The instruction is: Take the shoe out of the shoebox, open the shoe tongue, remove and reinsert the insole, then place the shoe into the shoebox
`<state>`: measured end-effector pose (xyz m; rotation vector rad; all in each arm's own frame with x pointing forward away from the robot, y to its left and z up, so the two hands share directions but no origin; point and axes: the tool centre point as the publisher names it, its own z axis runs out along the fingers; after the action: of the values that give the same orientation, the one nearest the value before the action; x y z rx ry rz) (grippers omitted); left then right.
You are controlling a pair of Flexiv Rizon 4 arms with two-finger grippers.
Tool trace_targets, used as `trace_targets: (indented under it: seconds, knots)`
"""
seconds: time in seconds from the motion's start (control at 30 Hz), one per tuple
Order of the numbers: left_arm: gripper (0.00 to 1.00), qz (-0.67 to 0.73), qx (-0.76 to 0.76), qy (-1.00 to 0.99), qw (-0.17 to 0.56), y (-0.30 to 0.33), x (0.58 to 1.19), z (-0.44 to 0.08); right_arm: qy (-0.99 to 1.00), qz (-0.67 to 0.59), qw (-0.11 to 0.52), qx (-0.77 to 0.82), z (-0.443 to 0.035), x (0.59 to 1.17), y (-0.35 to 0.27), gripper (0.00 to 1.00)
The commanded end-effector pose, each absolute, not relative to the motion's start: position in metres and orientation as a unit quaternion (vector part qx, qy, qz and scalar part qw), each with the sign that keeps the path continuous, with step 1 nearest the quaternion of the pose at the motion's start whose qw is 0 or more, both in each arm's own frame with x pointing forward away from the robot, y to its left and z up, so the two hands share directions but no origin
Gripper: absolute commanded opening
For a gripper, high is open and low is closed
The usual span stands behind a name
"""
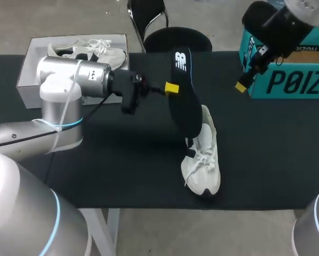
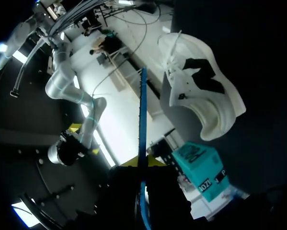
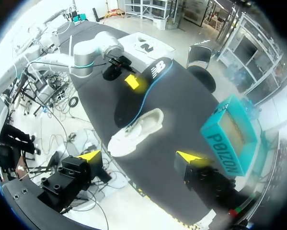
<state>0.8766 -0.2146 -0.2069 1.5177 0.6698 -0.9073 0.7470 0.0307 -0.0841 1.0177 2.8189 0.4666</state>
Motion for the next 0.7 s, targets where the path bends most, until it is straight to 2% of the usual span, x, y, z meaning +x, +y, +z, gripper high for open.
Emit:
trace_targets:
  seconds: [0.03, 0.53, 0.7]
  knots:
    - [0.0, -0.385, 0.663, 0.28, 0.578, -0.218, 0.892, -0.197, 0.928, 0.153, 0.053, 0.335, -0.085, 0.748, 0.031, 1.0]
    - [0.0, -0.385, 0.676, 0.285, 0.56, -0.219, 0.897, -0.194, 0.937, 0.144, 0.057, 0.314, -0.082, 0.761, 0.033, 1.0]
    - [0.0, -0.385, 0.676, 0.285, 0.56, -0.219, 0.897, -0.194, 0.93, 0.189, 0.021, 0.315, -0.086, 0.783, 0.025, 1.0]
